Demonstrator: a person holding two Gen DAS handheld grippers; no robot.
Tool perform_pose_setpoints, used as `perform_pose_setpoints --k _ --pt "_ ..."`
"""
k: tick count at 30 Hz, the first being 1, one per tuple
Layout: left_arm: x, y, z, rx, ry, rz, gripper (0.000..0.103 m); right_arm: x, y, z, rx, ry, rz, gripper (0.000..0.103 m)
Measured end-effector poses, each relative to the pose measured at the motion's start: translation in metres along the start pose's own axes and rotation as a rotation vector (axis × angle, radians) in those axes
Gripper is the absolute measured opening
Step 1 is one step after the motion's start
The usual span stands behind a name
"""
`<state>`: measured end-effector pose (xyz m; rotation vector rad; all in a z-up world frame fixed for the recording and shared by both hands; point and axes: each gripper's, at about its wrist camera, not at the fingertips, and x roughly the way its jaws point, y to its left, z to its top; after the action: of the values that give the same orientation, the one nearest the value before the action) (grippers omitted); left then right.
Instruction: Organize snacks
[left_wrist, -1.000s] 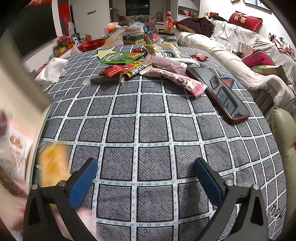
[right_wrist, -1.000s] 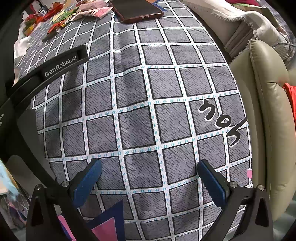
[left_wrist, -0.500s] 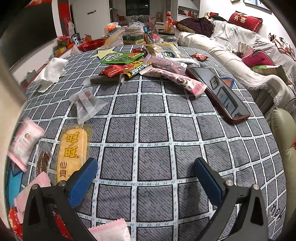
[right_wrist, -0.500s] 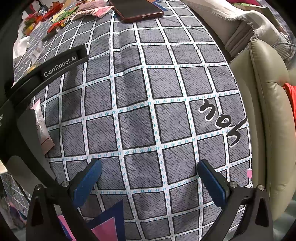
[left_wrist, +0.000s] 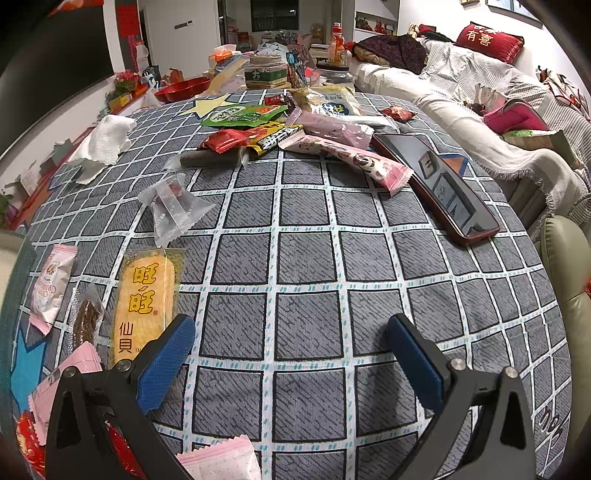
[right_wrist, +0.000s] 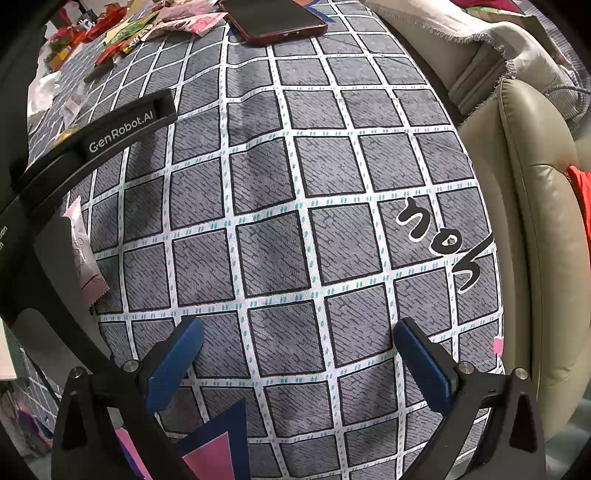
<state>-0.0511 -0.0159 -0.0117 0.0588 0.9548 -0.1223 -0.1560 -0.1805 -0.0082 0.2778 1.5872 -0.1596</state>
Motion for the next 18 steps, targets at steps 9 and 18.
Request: perform_pose_setpoints --k 9,18 --pt "-0.0008 -0.0005 -0.0005 0.000 0.000 0.000 0.103 -0.0002 -0.0003 0.0005 0.000 -0.004 0.014 0.103" --pt "0.0000 0.0000 0.0000 0.000 0.000 0.000 0.103 0.0020 -0.0007 0.0038 -0.010 0.036 0.000 0.103"
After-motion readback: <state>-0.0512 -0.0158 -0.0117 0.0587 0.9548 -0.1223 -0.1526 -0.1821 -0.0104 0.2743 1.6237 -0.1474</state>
